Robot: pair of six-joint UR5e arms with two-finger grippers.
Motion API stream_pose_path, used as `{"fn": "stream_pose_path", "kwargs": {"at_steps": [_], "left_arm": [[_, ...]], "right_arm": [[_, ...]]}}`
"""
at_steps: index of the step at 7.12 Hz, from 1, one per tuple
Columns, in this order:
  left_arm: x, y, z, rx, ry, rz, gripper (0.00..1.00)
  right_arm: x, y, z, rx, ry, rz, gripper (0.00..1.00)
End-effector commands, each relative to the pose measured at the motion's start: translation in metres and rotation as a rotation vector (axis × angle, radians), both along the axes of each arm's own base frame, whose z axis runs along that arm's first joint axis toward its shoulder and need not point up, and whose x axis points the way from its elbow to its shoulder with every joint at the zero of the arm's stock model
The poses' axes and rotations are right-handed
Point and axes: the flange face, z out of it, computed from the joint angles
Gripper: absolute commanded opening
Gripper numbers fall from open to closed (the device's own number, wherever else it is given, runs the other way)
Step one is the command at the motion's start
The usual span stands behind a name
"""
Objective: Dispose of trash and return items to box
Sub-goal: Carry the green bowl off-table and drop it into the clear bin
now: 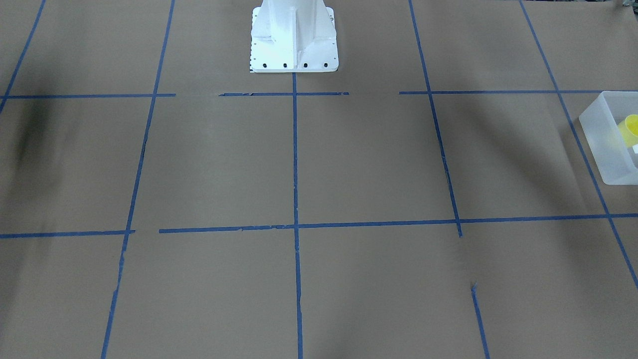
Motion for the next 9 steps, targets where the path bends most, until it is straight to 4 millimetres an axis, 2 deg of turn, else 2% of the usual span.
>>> {"fn": "stream_pose_path", "kwargs": {"at_steps": [1, 2, 3, 4, 5, 6, 7, 8, 9], "left_arm": [[0.010, 0.014, 0.027, 0.010, 0.066, -0.039, 0.09], [0.014, 0.015, 0.028, 0.007, 0.100, -0.040, 0.17], [0.015, 0.014, 0.026, 0.014, 0.110, -0.037, 0.29], [0.016, 0.014, 0.025, 0.027, 0.109, -0.035, 0.81], [0.016, 0.012, 0.020, 0.033, 0.110, -0.038, 1.00], [0.013, -0.009, -0.024, 0.087, 0.100, -0.053, 1.00], [0.009, -0.033, -0.081, 0.057, 0.107, -0.053, 1.00], [0.007, -0.046, -0.160, 0.108, 0.111, -0.054, 1.00], [0.010, -0.032, -0.230, 0.198, 0.113, -0.083, 1.00]], "right_arm": [[0.001, 0.002, 0.003, -0.005, 0.003, 0.000, 1.00], [0.001, 0.003, 0.004, -0.007, 0.003, 0.000, 1.00], [0.001, 0.003, 0.004, -0.008, 0.003, 0.001, 1.00], [0.001, 0.003, 0.003, -0.007, 0.002, 0.000, 1.00], [0.001, 0.003, 0.003, -0.007, 0.001, 0.000, 1.00], [0.001, 0.003, 0.003, -0.007, 0.003, 0.001, 1.00], [0.002, 0.003, 0.005, -0.005, 0.014, 0.008, 1.00], [0.011, 0.012, 0.017, -0.002, 0.083, 0.047, 1.00], [0.023, 0.014, 0.017, 0.021, 0.151, 0.101, 1.00]]}}
